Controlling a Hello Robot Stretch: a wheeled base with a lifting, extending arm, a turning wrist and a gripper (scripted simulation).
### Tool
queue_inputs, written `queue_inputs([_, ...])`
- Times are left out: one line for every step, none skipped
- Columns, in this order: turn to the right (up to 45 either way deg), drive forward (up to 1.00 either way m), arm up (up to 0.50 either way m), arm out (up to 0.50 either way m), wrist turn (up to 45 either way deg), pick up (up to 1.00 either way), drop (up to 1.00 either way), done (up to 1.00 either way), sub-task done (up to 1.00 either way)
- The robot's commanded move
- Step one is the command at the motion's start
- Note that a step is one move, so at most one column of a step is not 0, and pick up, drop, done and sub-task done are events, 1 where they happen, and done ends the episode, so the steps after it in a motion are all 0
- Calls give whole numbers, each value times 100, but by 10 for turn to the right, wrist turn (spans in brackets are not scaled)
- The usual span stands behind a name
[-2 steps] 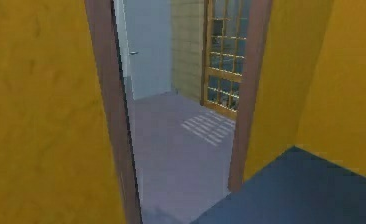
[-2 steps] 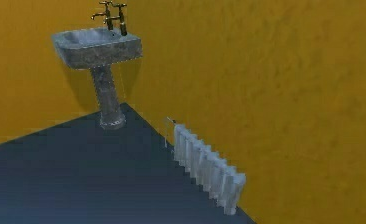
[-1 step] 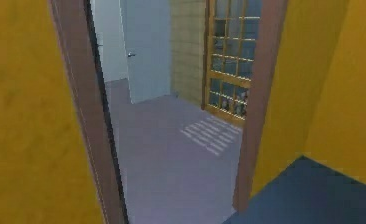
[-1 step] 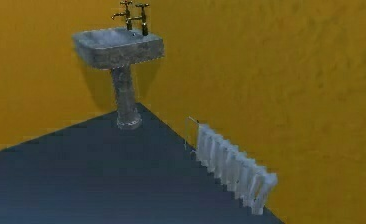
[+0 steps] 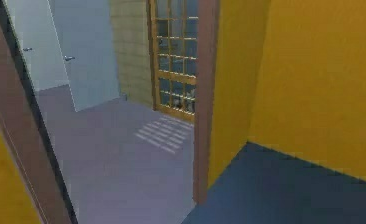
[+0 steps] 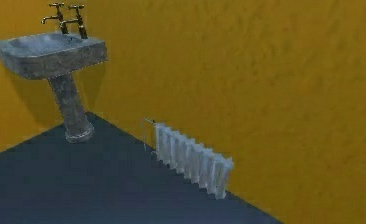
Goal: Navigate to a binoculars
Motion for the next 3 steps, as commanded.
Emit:
queue_inputs([0, 35, 0, 0, 0, 0, 0, 0, 0])
queue_inputs([-30, 0, 0, 0, 0, 0, 0, 0, 0])
queue_inputs([0, 30, 0, 0, 0, 0, 0, 0, 0])
